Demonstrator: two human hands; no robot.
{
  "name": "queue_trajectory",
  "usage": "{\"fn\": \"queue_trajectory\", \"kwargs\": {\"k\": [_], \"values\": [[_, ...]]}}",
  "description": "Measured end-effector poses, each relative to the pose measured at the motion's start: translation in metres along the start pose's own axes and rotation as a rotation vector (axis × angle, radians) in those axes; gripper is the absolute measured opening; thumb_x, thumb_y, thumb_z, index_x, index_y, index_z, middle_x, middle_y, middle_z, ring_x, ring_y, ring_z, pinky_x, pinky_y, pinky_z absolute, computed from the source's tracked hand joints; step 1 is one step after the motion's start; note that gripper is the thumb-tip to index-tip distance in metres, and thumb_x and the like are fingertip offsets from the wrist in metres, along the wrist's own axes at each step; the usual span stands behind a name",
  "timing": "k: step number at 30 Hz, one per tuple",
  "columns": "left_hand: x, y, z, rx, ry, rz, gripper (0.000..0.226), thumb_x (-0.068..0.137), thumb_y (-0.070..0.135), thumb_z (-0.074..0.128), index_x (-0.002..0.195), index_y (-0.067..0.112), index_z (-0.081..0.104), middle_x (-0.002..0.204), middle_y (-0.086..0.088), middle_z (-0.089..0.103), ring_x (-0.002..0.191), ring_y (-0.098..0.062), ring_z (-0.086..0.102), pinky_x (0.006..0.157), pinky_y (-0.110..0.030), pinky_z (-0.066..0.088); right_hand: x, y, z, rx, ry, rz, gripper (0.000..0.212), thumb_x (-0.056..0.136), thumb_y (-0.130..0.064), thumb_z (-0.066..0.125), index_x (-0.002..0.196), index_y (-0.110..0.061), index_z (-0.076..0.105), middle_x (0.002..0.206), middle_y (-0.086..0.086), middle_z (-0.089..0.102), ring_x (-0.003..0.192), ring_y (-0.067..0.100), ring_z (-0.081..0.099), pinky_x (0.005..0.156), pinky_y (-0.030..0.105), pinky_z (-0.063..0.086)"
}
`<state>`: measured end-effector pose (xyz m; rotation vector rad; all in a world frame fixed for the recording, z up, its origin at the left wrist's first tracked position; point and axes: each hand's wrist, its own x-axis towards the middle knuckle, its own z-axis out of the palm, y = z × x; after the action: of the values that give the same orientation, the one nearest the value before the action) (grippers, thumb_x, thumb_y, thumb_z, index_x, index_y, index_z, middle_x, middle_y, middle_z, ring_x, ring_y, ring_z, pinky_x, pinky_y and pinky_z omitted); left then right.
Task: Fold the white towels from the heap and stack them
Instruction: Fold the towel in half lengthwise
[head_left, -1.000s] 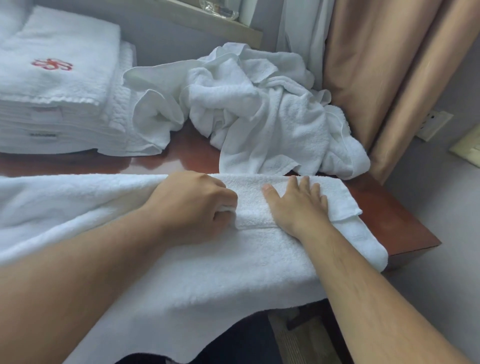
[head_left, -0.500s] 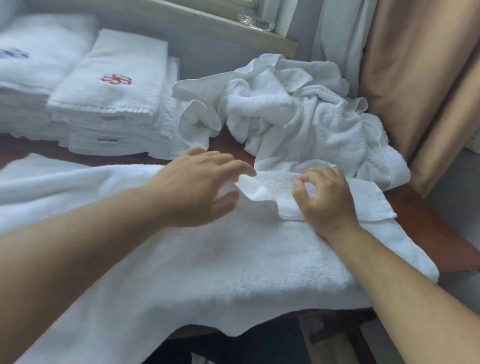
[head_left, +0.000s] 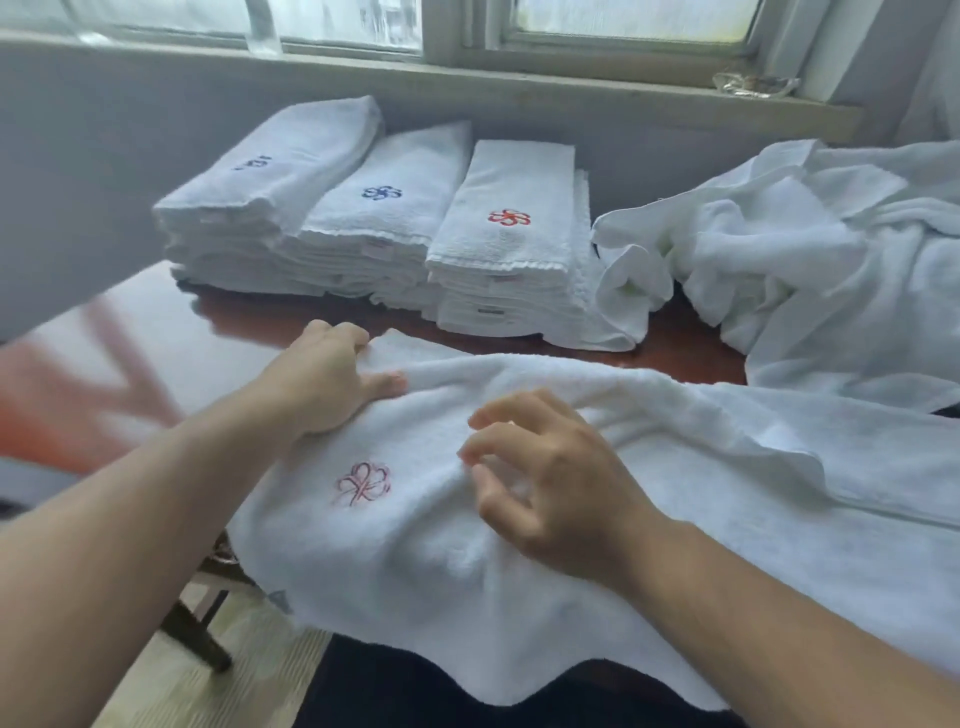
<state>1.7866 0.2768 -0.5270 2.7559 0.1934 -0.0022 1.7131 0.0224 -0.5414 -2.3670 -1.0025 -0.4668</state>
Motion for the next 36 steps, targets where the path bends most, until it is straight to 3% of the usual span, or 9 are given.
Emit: {"fn": "queue_trajectory", "kwargs": {"k": [7, 14, 18, 20, 24, 27, 32, 34, 36], "values": [[0.014, 0.014, -0.016, 0.107, 0.011, 0.071, 0.026, 0.077, 0.038, 0.080, 0.074, 0.016, 0.067, 0.075, -0.001, 0.066, 0.075, -0.024, 0.063, 0.058, -0.031, 0.043, 0.005, 0.004, 0.005, 0.055, -0.172, 0.113, 0.033, 0.091, -0.041, 0.052, 0.110, -0.025, 0.074, 0.125, -0.015, 0.067, 0.121, 0.004, 0.055, 0.106, 0.032, 0.040], [0.021, 0.005, -0.018, 0.160, 0.459, 0.229, 0.047, 0.087, 0.035, 0.073, 0.061, 0.027, 0.035, 0.091, 0.001, 0.053, 0.084, -0.031, 0.054, 0.067, -0.035, 0.036, 0.035, 0.023, 0.014, -0.212, -0.461, 0.020, 0.056, 0.102, -0.053, 0.039, 0.154, -0.034, 0.034, 0.167, -0.008, 0.022, 0.152, 0.011, 0.013, 0.115, 0.025, 0.008], [0.024, -0.001, -0.028, 0.139, 0.574, 0.113, 0.027, 0.091, 0.039, 0.061, 0.069, 0.023, 0.056, 0.077, -0.002, 0.061, 0.080, -0.036, 0.061, 0.066, -0.039, 0.045, 0.055, 0.035, 0.022, -0.313, -0.597, 0.057, 0.066, 0.101, -0.062, 0.021, 0.160, -0.039, 0.003, 0.170, -0.011, -0.005, 0.156, 0.014, -0.006, 0.121, 0.030, -0.003], [0.024, -0.008, -0.031, -0.159, 0.579, 0.055, 0.028, 0.089, 0.043, 0.058, 0.071, 0.023, 0.064, 0.067, 0.002, 0.066, 0.066, -0.026, 0.067, 0.061, -0.034, 0.049, 0.059, 0.039, 0.025, -0.305, -0.601, 0.051, 0.067, 0.100, -0.064, 0.019, 0.160, -0.039, 0.001, 0.170, -0.011, -0.006, 0.156, 0.015, -0.007, 0.124, 0.031, -0.004], [0.015, -0.011, -0.016, -1.182, 0.426, -0.013, 0.006, 0.085, 0.017, 0.077, 0.080, 0.019, 0.074, 0.077, -0.002, 0.073, 0.070, -0.013, 0.072, 0.069, -0.032, 0.061, 0.058, 0.037, 0.023, -0.250, -0.517, 0.031, 0.066, 0.099, -0.058, 0.028, 0.160, -0.034, 0.021, 0.170, -0.006, 0.011, 0.156, 0.017, 0.007, 0.125, 0.029, 0.007], [0.007, -0.018, -0.002, -1.529, 0.383, -0.059, 0.025, 0.078, -0.003, 0.065, 0.065, 0.018, 0.068, 0.098, -0.010, 0.070, 0.091, -0.027, 0.067, 0.080, -0.039, 0.060, 0.054, 0.028, 0.016, -0.211, -0.382, -0.071, 0.047, 0.096, -0.039, 0.042, 0.134, -0.018, 0.059, 0.145, 0.008, 0.053, 0.131, 0.028, 0.051, 0.110, 0.037, 0.041], [-0.002, -0.027, -0.012, -1.536, 0.184, 0.004, 0.038, 0.072, -0.009, 0.056, 0.046, 0.019, 0.058, 0.122, -0.019, 0.059, 0.096, -0.031, 0.065, 0.065, -0.029, 0.058, 0.045, 0.019, 0.012, -0.365, -0.039, -0.468, 0.020, 0.096, -0.017, 0.057, 0.081, -0.007, 0.066, 0.082, 0.009, 0.060, 0.070, 0.030, 0.056, 0.061, 0.040, 0.051], [-0.003, -0.026, -0.015, -1.445, 0.150, 0.067, 0.059, 0.085, -0.021, 0.043, 0.043, 0.018, 0.057, 0.127, -0.024, 0.057, 0.099, -0.036, 0.062, 0.061, -0.028, 0.057, 0.041, 0.017, 0.011, -0.433, 0.068, -0.491, 0.010, 0.091, -0.019, 0.066, 0.090, -0.009, 0.064, 0.086, 0.010, 0.059, 0.074, 0.029, 0.054, 0.063, 0.040, 0.049], [-0.003, -0.027, -0.016, -1.391, 0.129, 0.112, 0.064, 0.087, -0.025, 0.037, 0.042, 0.016, 0.058, 0.125, -0.024, 0.056, 0.101, -0.039, 0.060, 0.059, -0.028, 0.056, 0.039, 0.014, 0.010, -0.484, 0.125, -0.310, 0.034, 0.080, -0.027, 0.077, 0.107, -0.011, 0.064, 0.099, 0.012, 0.062, 0.084, 0.031, 0.057, 0.069, 0.042, 0.049]]}}
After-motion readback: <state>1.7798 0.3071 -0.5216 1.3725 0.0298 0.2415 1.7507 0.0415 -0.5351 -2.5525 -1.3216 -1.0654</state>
